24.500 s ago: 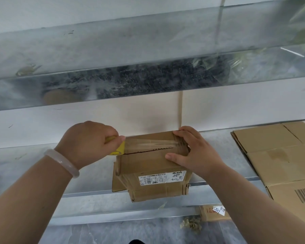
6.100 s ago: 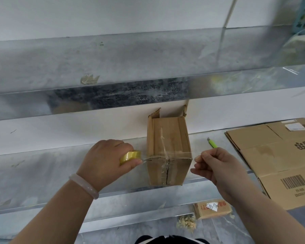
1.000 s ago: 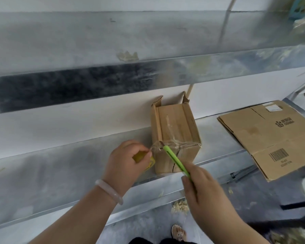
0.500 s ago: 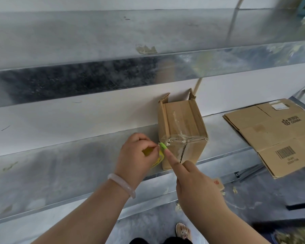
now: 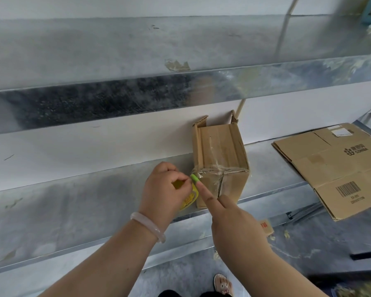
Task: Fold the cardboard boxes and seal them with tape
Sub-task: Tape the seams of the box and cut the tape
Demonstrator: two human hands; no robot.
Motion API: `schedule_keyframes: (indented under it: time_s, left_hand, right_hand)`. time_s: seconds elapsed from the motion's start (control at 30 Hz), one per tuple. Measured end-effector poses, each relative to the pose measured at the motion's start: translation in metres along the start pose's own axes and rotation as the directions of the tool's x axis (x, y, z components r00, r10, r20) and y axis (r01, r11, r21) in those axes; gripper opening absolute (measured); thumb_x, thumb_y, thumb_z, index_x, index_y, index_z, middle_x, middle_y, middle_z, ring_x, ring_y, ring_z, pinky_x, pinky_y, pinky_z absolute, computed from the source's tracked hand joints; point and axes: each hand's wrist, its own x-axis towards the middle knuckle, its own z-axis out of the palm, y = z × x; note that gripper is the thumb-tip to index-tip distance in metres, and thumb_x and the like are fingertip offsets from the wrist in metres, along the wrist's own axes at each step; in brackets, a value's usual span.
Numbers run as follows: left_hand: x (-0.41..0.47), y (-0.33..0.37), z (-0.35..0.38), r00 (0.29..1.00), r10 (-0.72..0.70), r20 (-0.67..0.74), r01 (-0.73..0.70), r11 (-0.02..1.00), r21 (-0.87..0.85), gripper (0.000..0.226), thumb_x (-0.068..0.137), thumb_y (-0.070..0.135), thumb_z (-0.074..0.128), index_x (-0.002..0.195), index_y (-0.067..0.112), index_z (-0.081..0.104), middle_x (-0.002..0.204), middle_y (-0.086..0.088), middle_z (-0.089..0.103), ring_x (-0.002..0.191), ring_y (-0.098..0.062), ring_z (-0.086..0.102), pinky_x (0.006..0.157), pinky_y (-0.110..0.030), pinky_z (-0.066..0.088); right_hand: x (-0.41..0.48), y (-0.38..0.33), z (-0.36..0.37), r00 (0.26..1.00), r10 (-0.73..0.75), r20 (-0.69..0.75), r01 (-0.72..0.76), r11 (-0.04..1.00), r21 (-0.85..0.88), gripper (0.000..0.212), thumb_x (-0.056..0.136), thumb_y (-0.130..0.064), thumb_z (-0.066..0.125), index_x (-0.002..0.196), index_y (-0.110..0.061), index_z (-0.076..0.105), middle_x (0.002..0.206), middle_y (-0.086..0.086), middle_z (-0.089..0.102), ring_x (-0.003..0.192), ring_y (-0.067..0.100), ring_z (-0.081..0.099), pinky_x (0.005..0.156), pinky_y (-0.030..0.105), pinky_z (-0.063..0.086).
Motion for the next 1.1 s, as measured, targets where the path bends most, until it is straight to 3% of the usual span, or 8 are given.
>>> schedule_keyframes:
  time_s: [0.13,0.27,0.67,0.73,0.83,0.93,1.03,1.1]
  left_hand:
    - [-0.001,-0.001,0.002,0.999,-0.027,-0.033,0.025,0.999,-0.040,0.004,0.079,0.024,0.074,0.078,0.021,0.076,0.088,0.015,0.053,0.082,-0.002,0.054,0.066,-0.004,0.035]
    - [-0.001,-0.003,0.002,0.998,-0.032,-0.050,0.032,0.999,-0.006,0.006,0.079,0.024,0.073,0.079,0.020,0.077,0.090,0.012,0.054,0.081,-0.001,0.053,0.065,-0.002,0.034]
    - [-0.001,-0.011,-0.002,0.995,-0.063,-0.080,0.062,0.998,-0.021,0.006,0.078,0.024,0.074,0.076,0.020,0.076,0.087,0.013,0.053,0.081,-0.002,0.054,0.065,-0.007,0.036]
    - [-0.008,-0.007,0.002,0.997,-0.010,-0.071,0.008,0.999,-0.032,0.005,0.077,0.022,0.074,0.072,0.020,0.075,0.085,0.014,0.053,0.080,-0.004,0.055,0.064,-0.005,0.035]
    - [-0.023,0.004,0.013,0.994,0.099,-0.044,-0.102,0.992,-0.068,0.005,0.075,0.020,0.076,0.070,0.019,0.074,0.082,0.017,0.052,0.083,-0.001,0.055,0.067,-0.002,0.036]
    - [-0.014,-0.008,0.010,0.996,0.051,-0.078,-0.054,0.998,-0.033,0.007,0.078,0.023,0.076,0.073,0.018,0.074,0.084,0.017,0.052,0.079,0.000,0.055,0.068,-0.002,0.037]
    - [0.003,-0.032,-0.001,0.993,0.060,-0.105,-0.055,0.997,0.048,0.009,0.082,0.021,0.073,0.077,0.014,0.073,0.088,0.008,0.053,0.075,-0.003,0.051,0.071,-0.003,0.035]
    - [0.007,-0.040,-0.005,0.991,0.097,-0.095,-0.085,0.989,0.117,0.011,0.085,0.022,0.068,0.080,0.013,0.071,0.092,0.007,0.052,0.076,-0.005,0.051,0.072,-0.014,0.040]
  right_hand:
    - [0.006,-0.001,0.001,1.000,-0.021,-0.012,0.022,1.000,0.022,0.097,0.095,-0.007,0.043,0.131,-0.052,-0.036,0.112,-0.007,0.042,0.070,0.013,0.049,0.064,0.026,0.048]
    - [0.008,-0.002,-0.002,0.999,-0.042,-0.001,0.042,0.998,0.036,0.096,0.095,-0.006,0.041,0.133,-0.053,-0.034,0.119,-0.007,0.045,0.070,0.014,0.045,0.060,0.025,0.042]
    - [0.006,0.005,-0.002,0.994,-0.109,0.014,0.109,0.994,0.001,0.097,0.096,-0.007,0.043,0.135,-0.053,-0.033,0.122,-0.007,0.045,0.076,0.014,0.047,0.068,0.026,0.048]
    - [0.007,0.004,-0.003,0.995,-0.101,0.018,0.101,0.995,-0.014,0.095,0.096,-0.008,0.043,0.137,-0.052,-0.031,0.124,-0.007,0.045,0.077,0.014,0.047,0.070,0.026,0.048]
    - [0.015,0.014,-0.002,0.998,-0.068,-0.013,0.068,0.998,0.000,0.090,0.096,-0.008,0.040,0.145,-0.051,-0.022,0.126,-0.007,0.046,0.077,0.015,0.045,0.065,0.025,0.042]
    - [0.013,0.023,0.008,0.990,-0.118,-0.078,0.118,0.993,-0.001,0.096,0.092,-0.010,0.050,0.144,-0.046,-0.023,0.113,-0.009,0.050,0.067,0.012,0.042,0.045,0.019,0.028]
    - [0.001,0.031,0.018,0.973,-0.194,-0.125,0.191,0.981,-0.038,0.114,0.059,-0.011,0.085,0.152,-0.031,0.023,0.077,-0.013,0.053,0.043,0.009,0.026,0.034,0.016,0.001]
    - [-0.003,0.040,0.022,0.930,-0.295,-0.222,0.302,0.953,0.000,0.100,0.063,-0.012,0.084,0.148,-0.028,0.034,0.072,-0.013,0.051,0.044,0.005,0.023,0.038,0.011,0.001]
